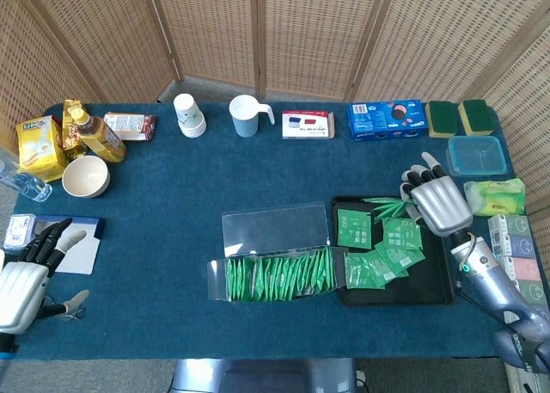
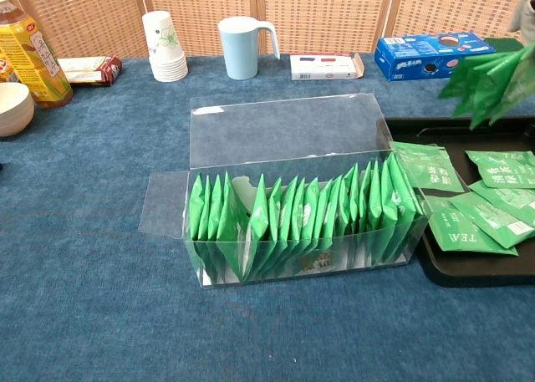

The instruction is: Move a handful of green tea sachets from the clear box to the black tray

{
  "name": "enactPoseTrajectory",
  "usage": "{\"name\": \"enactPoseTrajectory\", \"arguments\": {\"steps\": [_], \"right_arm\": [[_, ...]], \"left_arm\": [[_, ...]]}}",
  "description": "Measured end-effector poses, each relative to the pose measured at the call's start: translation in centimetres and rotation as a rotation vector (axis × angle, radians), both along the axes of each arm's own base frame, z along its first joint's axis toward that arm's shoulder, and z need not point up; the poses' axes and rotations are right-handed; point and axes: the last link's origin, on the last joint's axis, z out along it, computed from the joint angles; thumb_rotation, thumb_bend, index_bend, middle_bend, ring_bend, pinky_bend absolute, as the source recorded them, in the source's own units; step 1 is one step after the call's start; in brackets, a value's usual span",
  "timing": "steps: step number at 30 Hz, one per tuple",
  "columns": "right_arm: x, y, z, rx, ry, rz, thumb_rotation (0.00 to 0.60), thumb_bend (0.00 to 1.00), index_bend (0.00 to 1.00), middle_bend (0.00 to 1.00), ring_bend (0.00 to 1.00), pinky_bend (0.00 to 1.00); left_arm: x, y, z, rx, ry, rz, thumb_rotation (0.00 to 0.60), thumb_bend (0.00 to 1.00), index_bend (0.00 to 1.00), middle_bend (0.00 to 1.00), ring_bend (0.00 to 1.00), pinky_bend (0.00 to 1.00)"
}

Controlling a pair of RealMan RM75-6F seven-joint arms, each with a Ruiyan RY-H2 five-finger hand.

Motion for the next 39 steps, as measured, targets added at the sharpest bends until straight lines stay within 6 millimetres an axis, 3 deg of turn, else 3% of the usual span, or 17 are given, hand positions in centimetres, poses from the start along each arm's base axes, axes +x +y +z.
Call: {"name": "enactPoseTrajectory", "arguments": {"steps": [7,10,20,28,35,39], "right_arm": [[-1.6,0.7,0.0,0.007,0.025,-0.063,0.6,0.48,0.09,0.13,0.14,0.09],[-1.8,1.1,0.0,0.01,0.027,-0.074,0.6,0.46,0.0,0.1,0.11,0.09],[-0.6,2.2,0.1,0.001,-0.042,-0.069,0.6,0.44,0.0,0.08,0.09,0.09],[1.1,5.0,-0.3,0.0,-0.18,-0.124,0.6,0.44,0.0,0.05,0.07,0.09],[-0.6,8.6,0.4,-0.087,-0.217,-0.243,0.6,0.44,0.0,0.05,0.06,0.08],[-2.4,12.1,0.6,-0.145,-0.222,-0.314,0.6,0.44,0.0,0.05,0.06,0.08]], "left_arm": [[0.1,-0.1,0.1,0.003,-0.002,-0.003,0.6,0.14,0.12,0.0,0.0,0.14],[0.0,-0.1,0.1,0.002,-0.002,-0.002,0.6,0.14,0.12,0.0,0.0,0.14],[-0.2,-0.6,0.1,0.004,-0.006,0.012,0.6,0.14,0.11,0.0,0.0,0.14],[-1.2,-1.0,-0.1,-0.011,0.0,0.067,0.6,0.14,0.11,0.0,0.0,0.14],[-2.7,-1.7,-1.0,-0.023,-0.004,0.129,0.6,0.14,0.11,0.0,0.0,0.14],[-3.3,-2.9,-2.0,-0.051,-0.013,0.159,0.6,0.14,0.11,0.0,0.0,0.14]]}}
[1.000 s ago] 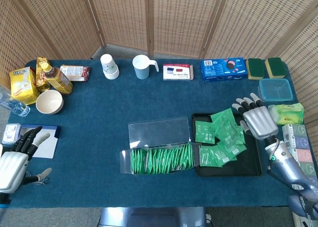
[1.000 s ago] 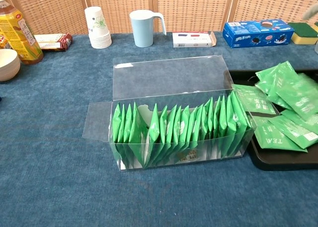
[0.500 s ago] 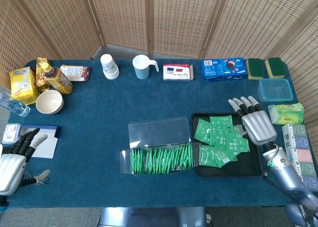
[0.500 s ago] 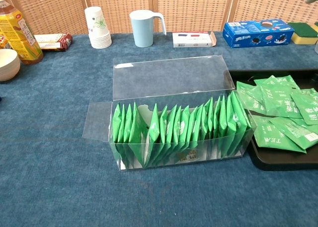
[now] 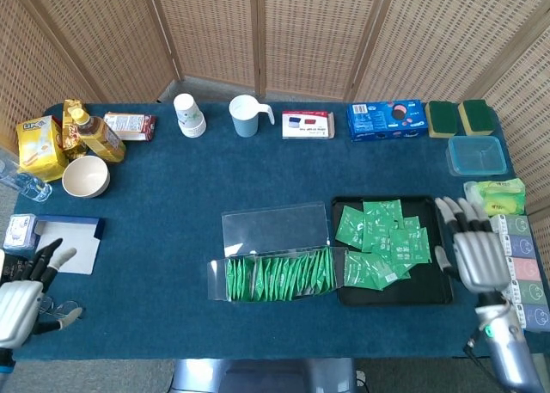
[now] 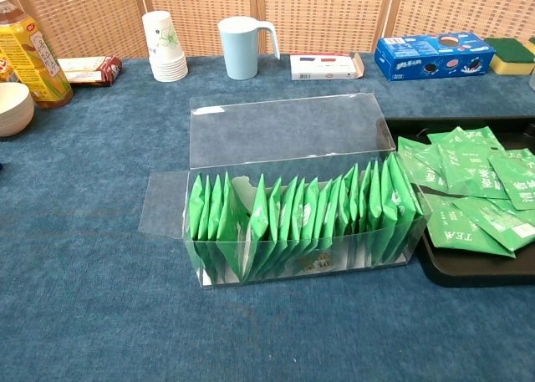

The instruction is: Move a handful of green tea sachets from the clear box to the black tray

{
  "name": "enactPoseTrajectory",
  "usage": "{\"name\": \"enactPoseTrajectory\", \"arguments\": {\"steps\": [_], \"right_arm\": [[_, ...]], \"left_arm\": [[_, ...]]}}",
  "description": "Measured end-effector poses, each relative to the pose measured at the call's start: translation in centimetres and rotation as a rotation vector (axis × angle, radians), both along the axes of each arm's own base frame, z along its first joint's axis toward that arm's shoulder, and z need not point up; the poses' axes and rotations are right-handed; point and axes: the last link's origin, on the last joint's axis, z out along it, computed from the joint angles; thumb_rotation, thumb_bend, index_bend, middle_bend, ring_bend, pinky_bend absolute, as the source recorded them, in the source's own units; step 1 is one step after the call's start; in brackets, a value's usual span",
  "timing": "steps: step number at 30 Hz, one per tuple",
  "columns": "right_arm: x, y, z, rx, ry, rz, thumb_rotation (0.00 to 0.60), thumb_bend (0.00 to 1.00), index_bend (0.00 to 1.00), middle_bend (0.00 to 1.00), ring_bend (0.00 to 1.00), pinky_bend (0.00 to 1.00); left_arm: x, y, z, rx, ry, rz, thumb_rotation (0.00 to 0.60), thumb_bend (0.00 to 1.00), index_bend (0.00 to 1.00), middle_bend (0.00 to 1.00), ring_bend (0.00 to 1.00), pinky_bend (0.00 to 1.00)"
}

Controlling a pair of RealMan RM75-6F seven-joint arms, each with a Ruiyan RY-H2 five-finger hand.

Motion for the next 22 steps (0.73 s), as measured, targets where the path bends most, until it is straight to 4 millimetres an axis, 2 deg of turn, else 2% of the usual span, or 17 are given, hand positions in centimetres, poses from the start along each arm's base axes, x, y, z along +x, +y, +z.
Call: {"name": "enactPoseTrajectory", "arguments": {"steps": [4,8,22], "right_arm": [[-0.9,2.4,-0.1,-0.026,-0.007,-0.043,0.6,0.44,0.0,0.05,0.06,0.07],[-1.1,3.8,-0.2,-0.036,-0.014,-0.054,0.6,0.43,0.0,0.05,0.06,0.07],[-1.1,4.3,-0.8,-0.017,-0.039,-0.055,0.6,0.43,0.0,0.05,0.05,0.07]], "left_arm": [[-0.1,-0.6,-0.2,0.002,-0.001,0.003,0.6,0.14,0.11,0.0,0.0,0.14],[0.3,-0.7,-0.3,0.004,-0.007,-0.019,0.6,0.15,0.11,0.0,0.0,0.14],[1.8,-0.1,-0.3,0.005,-0.026,-0.065,0.6,0.15,0.11,0.0,0.0,0.14]]}}
